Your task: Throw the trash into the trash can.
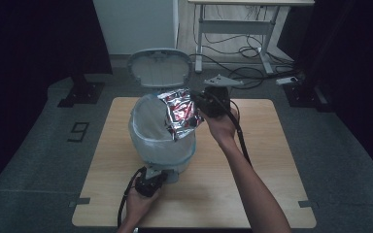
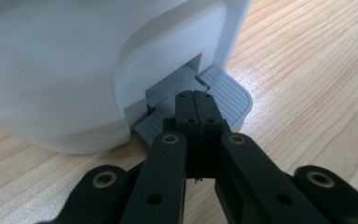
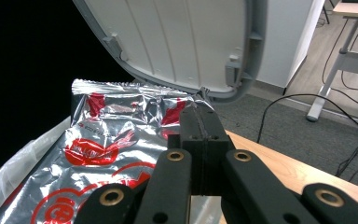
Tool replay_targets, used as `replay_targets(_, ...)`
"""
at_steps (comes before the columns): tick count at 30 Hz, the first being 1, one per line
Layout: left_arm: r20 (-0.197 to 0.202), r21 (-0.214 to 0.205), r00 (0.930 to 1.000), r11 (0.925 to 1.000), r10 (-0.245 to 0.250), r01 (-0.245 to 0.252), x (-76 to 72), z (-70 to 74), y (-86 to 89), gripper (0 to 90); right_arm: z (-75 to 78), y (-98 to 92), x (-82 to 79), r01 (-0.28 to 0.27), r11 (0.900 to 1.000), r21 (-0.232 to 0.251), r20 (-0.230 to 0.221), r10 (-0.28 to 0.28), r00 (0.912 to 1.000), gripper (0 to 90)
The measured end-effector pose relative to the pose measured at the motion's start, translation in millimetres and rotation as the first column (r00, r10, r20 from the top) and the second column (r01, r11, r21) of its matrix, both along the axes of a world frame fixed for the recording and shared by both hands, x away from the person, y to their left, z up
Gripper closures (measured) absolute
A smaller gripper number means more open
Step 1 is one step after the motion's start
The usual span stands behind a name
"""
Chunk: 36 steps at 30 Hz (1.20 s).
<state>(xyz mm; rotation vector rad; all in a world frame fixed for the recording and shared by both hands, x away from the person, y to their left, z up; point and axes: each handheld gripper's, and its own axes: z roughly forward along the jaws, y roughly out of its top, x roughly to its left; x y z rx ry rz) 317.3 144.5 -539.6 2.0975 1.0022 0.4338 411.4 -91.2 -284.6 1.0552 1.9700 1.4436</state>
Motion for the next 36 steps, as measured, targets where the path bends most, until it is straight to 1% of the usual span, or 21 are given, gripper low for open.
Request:
replay_targets(9, -0.002, 0.001, 1.0, 1.0, -0.002, 0.002, 0.1, 0.1, 0.5, 90.0, 2.4, 10.1, 5.4, -0.007, 1.0, 0.003, -0.001, 0.007, 1.0, 90.0)
replay_targets(11, -0.004, -0.007, 1.0, 1.0, 0.001, -0.001, 0.0, -0.2, 0.2, 90.0, 5.6, 10.5, 5.7, -0.006, 0.9999, 0.009, 0.002, 0.006, 1.0, 90.0)
replay_targets(12, -0.002, -0.001, 1.0, 1.0, -0.003, 0.003, 0.3, 0.0, 0.7, 90.0, 6.8, 10.6, 5.7, -0.006, 0.9999, 0.008, 0.003, 0.006, 1.0, 90.0)
replay_targets(19, -0.004, -0.003, 1.0, 1.0, 0.0, 0.0, 0.1, 0.0, 0.5, 90.0, 11.8, 9.4, 6.2, 0.0, 0.9999, 0.017, 0.011, -0.001, 0.9999, 90.0)
replay_targets(27, -0.004, -0.009, 1.0, 1.0, 0.001, -0.001, 0.1, -0.3, 0.4, 90.0, 8.2, 11.7, 10.6, 0.006, 0.9997, 0.023, 0.009, -0.006, 0.9999, 90.0)
replay_targets(36, -0.004, -0.008, 1.0, 1.0, -0.001, 0.001, 0.2, -0.3, 0.5, 90.0, -1.3, 23.8, 17.3, 0.005, 0.9998, 0.017, 0.002, -0.005, 1.0, 90.0)
